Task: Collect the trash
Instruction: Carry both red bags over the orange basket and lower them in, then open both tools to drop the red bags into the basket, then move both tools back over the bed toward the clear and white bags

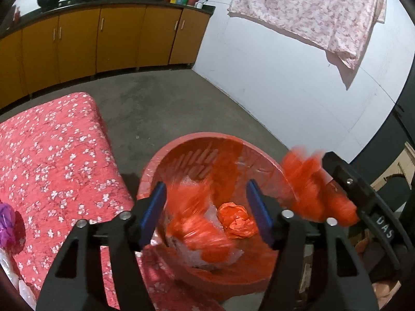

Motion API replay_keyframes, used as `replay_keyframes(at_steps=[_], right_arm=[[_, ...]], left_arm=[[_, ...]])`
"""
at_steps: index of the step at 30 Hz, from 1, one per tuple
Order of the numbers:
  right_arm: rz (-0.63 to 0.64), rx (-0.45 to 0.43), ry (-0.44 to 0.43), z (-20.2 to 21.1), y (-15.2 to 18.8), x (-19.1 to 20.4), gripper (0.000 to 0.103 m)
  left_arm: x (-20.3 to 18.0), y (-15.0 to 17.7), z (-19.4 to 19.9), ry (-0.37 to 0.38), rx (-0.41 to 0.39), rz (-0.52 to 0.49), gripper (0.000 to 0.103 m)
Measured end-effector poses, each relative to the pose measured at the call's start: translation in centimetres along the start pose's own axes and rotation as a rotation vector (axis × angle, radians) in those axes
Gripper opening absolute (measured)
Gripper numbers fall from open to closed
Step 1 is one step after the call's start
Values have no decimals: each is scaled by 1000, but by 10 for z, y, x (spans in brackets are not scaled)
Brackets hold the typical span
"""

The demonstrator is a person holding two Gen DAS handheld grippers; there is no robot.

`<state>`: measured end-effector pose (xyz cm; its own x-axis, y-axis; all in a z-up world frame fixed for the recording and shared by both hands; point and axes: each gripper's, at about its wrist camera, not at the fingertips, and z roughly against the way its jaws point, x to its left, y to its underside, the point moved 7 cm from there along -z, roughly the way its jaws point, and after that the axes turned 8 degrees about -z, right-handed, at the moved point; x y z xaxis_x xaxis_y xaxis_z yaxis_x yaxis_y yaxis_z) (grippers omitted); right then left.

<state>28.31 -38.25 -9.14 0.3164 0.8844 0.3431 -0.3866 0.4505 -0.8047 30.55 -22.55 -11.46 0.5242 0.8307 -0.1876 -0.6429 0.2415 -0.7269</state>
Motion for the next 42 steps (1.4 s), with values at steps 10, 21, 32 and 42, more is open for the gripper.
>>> replay_keyframes(at_steps=[10,21,32,42], right_arm=[[17,-101,99,22,-3,-8,99],[65,-87,57,43,12,25,99],[172,-62,-52,68,35,98,99],[319,27,-196,84,93,187,99]], left_arm=[[35,2,35,-116,-59,44,93],[79,17,97,-248,-108,85,96],[141,52,169,-400,-155,147,98],[213,108,232,-582,-149,226,98]])
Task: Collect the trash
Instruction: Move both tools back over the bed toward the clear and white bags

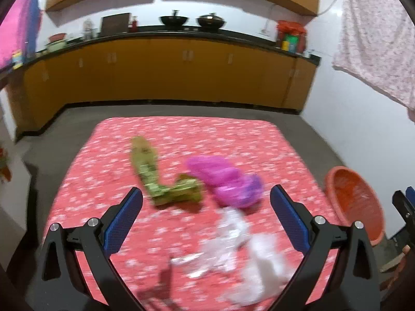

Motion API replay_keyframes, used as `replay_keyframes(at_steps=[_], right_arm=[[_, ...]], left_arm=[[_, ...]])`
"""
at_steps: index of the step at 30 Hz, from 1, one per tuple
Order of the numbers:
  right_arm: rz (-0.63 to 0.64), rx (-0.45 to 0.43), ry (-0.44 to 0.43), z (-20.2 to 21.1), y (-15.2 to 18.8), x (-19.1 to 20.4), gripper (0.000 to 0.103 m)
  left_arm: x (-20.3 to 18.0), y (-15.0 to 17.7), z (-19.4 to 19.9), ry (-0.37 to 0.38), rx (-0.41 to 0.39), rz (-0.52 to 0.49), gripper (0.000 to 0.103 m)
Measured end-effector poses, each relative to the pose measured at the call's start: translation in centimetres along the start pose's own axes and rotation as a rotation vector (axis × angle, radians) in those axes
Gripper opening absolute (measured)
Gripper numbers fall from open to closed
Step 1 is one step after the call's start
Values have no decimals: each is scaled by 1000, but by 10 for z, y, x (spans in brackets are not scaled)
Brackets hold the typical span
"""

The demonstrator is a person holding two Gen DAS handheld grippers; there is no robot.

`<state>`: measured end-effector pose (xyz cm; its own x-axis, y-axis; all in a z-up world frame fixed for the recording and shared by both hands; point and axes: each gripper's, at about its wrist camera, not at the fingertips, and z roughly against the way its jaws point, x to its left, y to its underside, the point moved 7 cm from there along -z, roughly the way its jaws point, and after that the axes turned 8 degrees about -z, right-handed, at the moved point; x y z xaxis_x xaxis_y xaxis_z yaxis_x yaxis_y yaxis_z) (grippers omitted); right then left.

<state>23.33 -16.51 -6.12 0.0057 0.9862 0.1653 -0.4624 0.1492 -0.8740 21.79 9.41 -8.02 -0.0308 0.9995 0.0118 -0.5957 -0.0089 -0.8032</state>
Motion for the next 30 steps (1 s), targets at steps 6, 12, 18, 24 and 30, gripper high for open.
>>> replay_keyframes(at_steps=[6,12,18,24,30], right_arm=[[59,85,-108,-7,34,66,99],[114,141,-148,-17,72,115,99],[158,184,-133,-32,96,141,99],[139,239,-105,-50,111,142,98],[160,289,-103,-61,127,143,85]], left_arm=[[59,26,11,-101,19,44,98],[104,48,22,-156,38,97,98],[126,64,27,-160,48,134,98],[134,74,27,-146,59,146,98],[131,80,24,-126,70,153,98]])
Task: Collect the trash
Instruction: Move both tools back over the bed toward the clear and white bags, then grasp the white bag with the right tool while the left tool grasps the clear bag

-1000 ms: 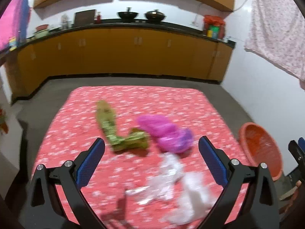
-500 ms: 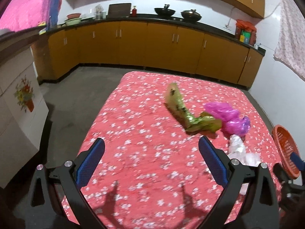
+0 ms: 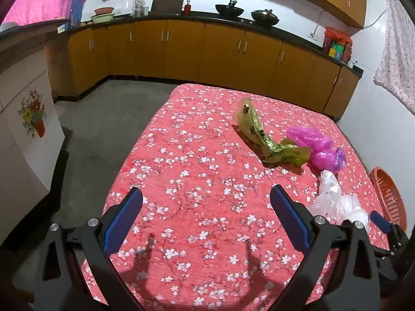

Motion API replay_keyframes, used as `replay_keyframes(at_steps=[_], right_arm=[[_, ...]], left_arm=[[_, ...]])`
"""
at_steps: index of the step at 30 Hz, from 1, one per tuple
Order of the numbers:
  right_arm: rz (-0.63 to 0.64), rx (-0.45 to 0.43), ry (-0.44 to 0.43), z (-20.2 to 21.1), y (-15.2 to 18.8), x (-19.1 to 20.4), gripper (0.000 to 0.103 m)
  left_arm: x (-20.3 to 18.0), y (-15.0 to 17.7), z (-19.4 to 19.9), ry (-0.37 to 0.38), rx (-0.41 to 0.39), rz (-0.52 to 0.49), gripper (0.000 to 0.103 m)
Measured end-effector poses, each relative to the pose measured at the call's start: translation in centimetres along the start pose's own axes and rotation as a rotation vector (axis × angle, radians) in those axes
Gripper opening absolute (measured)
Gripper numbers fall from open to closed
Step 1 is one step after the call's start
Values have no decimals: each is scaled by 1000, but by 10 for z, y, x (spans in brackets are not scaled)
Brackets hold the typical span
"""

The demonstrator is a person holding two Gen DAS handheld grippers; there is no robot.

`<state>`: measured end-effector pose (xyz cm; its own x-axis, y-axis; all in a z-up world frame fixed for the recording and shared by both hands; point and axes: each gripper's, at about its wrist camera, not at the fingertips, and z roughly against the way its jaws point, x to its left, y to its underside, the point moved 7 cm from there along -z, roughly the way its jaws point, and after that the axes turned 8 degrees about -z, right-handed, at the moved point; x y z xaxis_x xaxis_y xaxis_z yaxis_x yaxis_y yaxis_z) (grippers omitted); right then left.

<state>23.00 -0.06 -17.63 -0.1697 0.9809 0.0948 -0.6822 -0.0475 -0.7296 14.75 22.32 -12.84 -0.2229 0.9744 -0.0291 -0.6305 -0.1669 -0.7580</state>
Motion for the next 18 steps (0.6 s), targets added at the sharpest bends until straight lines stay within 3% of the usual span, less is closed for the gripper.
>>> replay_keyframes(at_steps=[4,7,18], right_arm=[[19,34,-18,-6,5,-1,60],[23,30,-23,-5,4,-5,50],[-61,6,89,-5,-10,-64,47]], left_arm=[[-9,1,-2,15,5,-5,98],[-19,0,-3,31,8,-14,98],[-90,0,-11,140,34,-109,98]])
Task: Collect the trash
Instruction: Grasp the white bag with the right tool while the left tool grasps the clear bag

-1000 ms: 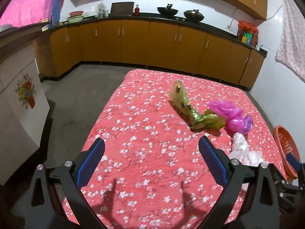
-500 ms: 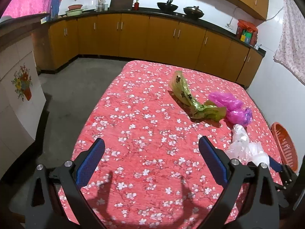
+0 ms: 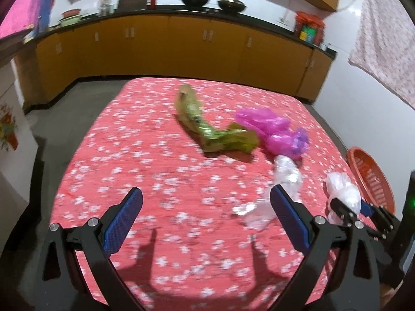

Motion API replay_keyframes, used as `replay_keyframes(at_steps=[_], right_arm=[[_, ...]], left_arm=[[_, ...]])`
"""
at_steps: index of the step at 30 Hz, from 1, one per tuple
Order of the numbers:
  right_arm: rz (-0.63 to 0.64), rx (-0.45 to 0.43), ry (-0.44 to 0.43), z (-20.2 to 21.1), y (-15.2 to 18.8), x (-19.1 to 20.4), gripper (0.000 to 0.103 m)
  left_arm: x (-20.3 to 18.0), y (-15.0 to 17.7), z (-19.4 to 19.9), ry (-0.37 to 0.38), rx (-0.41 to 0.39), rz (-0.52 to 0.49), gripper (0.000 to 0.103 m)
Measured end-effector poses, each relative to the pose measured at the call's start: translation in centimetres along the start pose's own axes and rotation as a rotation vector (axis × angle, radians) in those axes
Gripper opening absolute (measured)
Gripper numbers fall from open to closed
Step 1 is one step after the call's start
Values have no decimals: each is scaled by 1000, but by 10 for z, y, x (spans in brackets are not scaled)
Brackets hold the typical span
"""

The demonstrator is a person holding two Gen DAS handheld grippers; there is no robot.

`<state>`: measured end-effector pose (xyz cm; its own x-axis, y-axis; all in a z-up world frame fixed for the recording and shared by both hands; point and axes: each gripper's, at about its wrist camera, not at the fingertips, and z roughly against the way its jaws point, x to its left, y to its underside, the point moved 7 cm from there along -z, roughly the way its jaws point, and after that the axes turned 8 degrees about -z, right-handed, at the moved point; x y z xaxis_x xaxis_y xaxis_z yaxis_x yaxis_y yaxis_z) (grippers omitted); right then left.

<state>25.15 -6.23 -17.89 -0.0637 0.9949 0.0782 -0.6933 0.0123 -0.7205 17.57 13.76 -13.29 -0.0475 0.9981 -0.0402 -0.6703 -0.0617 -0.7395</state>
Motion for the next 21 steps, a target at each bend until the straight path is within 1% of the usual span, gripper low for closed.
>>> replay_keyframes(at_steps=[6,11,18,20,21], right_arm=[[-75,-5,42,-3,-8,-39,47],[-105,-10,52,-3,-13,-58,47],[-131,4,47,-8,-16,-74,47],[-141,6,42,-9,-17,-77,47],[-146,8,39,-9,-17,-78,47]], left_arm=[[-45,-6,-19,46,25,-73,98],[-75,-9,-44,66,67,-113,98],[-91,-12,-75,52,117,-123,97],[-92,-11,-81,51,138,-122,92],[-93,-10,-85,52,149,-121,88]])
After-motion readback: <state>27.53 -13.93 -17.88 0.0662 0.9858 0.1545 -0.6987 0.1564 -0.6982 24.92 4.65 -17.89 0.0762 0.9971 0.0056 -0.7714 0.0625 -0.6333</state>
